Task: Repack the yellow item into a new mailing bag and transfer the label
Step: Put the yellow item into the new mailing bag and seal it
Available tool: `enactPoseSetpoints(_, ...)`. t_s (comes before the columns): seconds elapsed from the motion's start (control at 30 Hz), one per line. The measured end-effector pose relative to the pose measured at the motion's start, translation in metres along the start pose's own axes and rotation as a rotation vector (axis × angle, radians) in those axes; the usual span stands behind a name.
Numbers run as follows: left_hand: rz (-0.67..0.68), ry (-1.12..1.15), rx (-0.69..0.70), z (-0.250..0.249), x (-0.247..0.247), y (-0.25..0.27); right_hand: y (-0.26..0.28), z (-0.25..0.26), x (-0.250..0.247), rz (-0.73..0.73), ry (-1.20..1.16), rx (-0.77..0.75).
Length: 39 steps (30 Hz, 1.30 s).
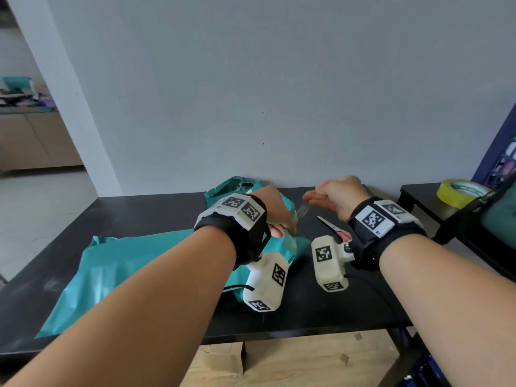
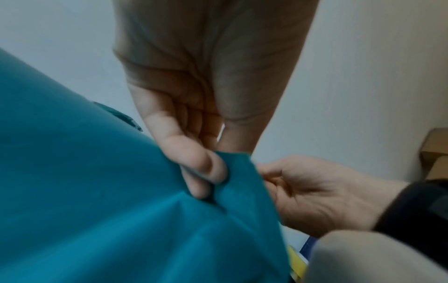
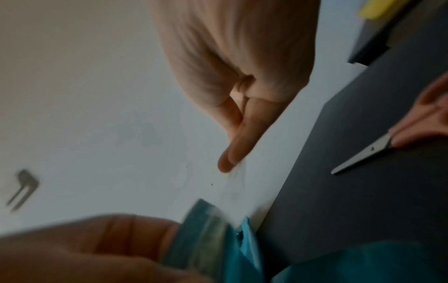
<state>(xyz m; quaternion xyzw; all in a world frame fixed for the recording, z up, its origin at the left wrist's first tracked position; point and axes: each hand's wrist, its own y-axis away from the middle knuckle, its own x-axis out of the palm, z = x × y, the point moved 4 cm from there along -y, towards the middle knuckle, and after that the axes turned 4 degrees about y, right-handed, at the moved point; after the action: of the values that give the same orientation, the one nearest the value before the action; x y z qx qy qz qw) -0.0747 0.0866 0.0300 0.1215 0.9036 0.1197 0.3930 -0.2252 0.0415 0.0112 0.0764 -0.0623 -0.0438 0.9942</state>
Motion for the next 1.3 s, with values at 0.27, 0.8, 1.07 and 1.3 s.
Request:
enactPoseSetpoints(0.27, 0.017, 0.140, 0.005, 0.024, -0.008, 0.007, -0.017, 0.020, -0.011, -0.120, 0.627, -0.377)
enactPoseSetpoints(0.8, 0.141, 0.041, 0.000, 0.029, -0.002, 0.021, -0.024, 0.021, -0.013, -0.193, 1.115, -0.218)
enactPoseSetpoints(1.07, 0.186, 0.304, 0.022, 0.019, -0.001, 0.013, -0.029, -0.007, -0.012, -0.014, 1.063, -0.028)
enactPoseSetpoints(1.3, 0.222, 0.337, 0.049, 0.023, 0.009, 0.017, -0.025, -0.015, -0.017, -0.054, 1.191, -0.065)
